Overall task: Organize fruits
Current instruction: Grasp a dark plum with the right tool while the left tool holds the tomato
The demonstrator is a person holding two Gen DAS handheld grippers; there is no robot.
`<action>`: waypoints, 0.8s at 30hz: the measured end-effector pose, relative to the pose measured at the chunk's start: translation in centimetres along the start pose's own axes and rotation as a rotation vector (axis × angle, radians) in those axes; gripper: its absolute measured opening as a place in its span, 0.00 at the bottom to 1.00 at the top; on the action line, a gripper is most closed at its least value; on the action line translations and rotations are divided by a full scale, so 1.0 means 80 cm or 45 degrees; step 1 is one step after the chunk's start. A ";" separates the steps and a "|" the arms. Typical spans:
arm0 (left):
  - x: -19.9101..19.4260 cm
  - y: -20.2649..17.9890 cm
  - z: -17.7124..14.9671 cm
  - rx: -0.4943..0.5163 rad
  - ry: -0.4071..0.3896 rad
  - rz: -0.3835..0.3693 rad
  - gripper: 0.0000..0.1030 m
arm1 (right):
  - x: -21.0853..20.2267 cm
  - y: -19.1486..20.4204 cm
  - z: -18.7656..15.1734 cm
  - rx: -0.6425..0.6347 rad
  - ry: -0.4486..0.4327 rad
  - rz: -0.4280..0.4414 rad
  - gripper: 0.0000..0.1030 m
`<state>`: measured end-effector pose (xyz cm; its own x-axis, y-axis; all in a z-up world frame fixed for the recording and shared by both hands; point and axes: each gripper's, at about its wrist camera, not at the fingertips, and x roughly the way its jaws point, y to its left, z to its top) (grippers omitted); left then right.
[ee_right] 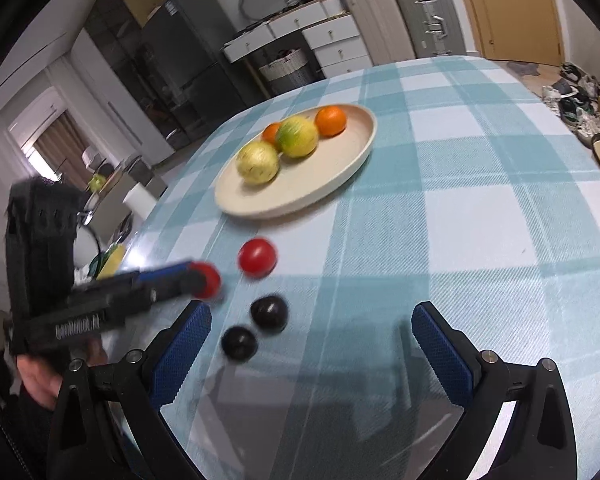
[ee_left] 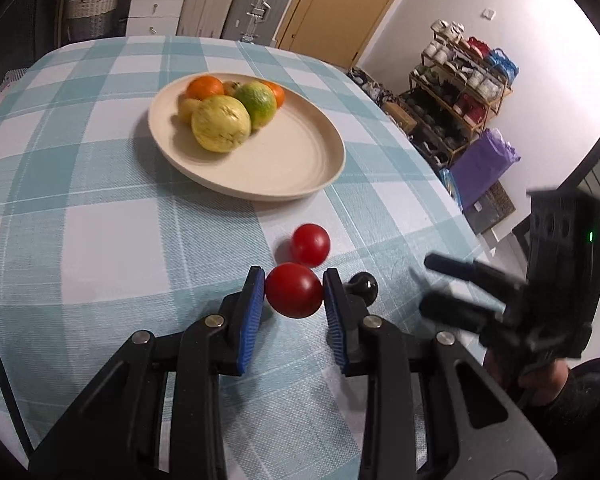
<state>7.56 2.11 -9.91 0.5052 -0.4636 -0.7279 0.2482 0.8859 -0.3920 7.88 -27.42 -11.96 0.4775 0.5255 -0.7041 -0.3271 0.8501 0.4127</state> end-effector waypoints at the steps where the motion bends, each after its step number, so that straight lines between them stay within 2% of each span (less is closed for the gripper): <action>1: -0.003 0.002 0.001 -0.006 -0.006 -0.001 0.26 | 0.000 0.003 -0.005 -0.005 0.005 0.005 0.99; 5: -0.014 0.010 0.002 -0.023 -0.028 -0.001 0.26 | 0.000 0.017 -0.020 -0.046 0.047 0.036 0.99; 14: -0.035 0.023 -0.005 -0.039 -0.057 -0.011 0.26 | 0.005 0.056 -0.039 -0.147 0.048 0.087 0.98; 18: -0.041 0.028 -0.009 -0.048 -0.065 -0.005 0.26 | 0.022 0.064 -0.043 -0.152 0.077 0.094 0.84; 22: -0.046 0.035 -0.013 -0.061 -0.071 -0.001 0.26 | 0.028 0.077 -0.044 -0.194 0.078 0.094 0.81; 24: -0.047 0.040 -0.014 -0.066 -0.070 0.006 0.26 | 0.031 0.080 -0.043 -0.214 0.078 0.091 0.75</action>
<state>5.50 6.64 -9.05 0.5513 -0.4566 -0.6983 0.2035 0.8853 -0.4182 4.15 -20.76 -13.08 0.3990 0.5771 -0.7126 -0.4926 0.7904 0.3642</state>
